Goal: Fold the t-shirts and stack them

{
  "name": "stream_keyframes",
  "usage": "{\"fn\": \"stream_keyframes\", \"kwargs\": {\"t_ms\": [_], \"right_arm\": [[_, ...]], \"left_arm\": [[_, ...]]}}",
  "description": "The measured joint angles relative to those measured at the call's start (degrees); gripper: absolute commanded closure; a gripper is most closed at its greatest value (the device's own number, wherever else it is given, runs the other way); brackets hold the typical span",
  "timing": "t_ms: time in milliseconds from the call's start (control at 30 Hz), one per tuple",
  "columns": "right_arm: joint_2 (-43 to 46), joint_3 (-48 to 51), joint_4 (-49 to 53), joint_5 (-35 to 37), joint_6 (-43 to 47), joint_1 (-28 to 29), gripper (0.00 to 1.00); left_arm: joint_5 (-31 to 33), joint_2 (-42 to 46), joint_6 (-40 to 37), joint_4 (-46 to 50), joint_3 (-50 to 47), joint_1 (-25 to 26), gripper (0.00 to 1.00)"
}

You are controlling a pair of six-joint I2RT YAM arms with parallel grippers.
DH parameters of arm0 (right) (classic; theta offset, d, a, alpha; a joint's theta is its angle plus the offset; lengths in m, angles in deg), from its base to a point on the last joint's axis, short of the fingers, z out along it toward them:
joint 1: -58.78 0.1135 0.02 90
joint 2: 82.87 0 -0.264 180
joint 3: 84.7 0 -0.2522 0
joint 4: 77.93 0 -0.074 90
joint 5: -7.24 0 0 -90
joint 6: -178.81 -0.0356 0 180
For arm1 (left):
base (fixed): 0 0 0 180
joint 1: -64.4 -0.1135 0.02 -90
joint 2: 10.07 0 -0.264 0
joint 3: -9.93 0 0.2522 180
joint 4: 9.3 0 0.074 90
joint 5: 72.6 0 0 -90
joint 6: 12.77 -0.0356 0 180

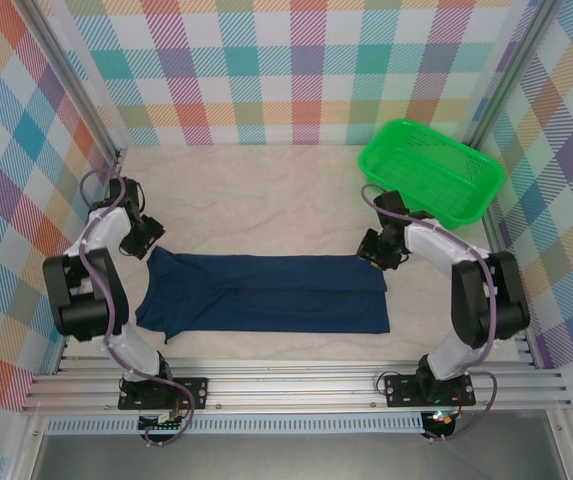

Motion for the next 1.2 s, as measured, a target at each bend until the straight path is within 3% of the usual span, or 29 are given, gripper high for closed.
{"fn": "stream_keyframes", "kwargs": {"t_ms": [167,467,533,1133,1200], "right_arm": [[-5.4,-3.5,-0.6,-1.5,0.1,0.0,0.63],[-9.8,-6.8,0.1,0.4,-0.3,0.0,0.66],[-10.9,-7.5,0.8,1.6,-0.4,-0.1,0.67],[-15.3,-12.8,5.8,5.5,-1.5,-0.9,0.68],[-15.3,-12.9,5.8,5.5,-1.5,-0.9,0.65]], "left_arm": [[-4.0,-3.3,-4.8,-1.4,0.9,-1.8,0.57],[-6.5,-3.8,-6.9,-5.2,-0.3,-1.8,0.95],[-6.5,-4.1,-7.5,-5.2,-0.3,-1.8,0.99],[-3.5,-3.5,-11.3,-5.4,-3.3,-4.6,1.00],[-3.2,-2.4,-10.9,-5.1,-4.0,-4.6,0.91]]}}
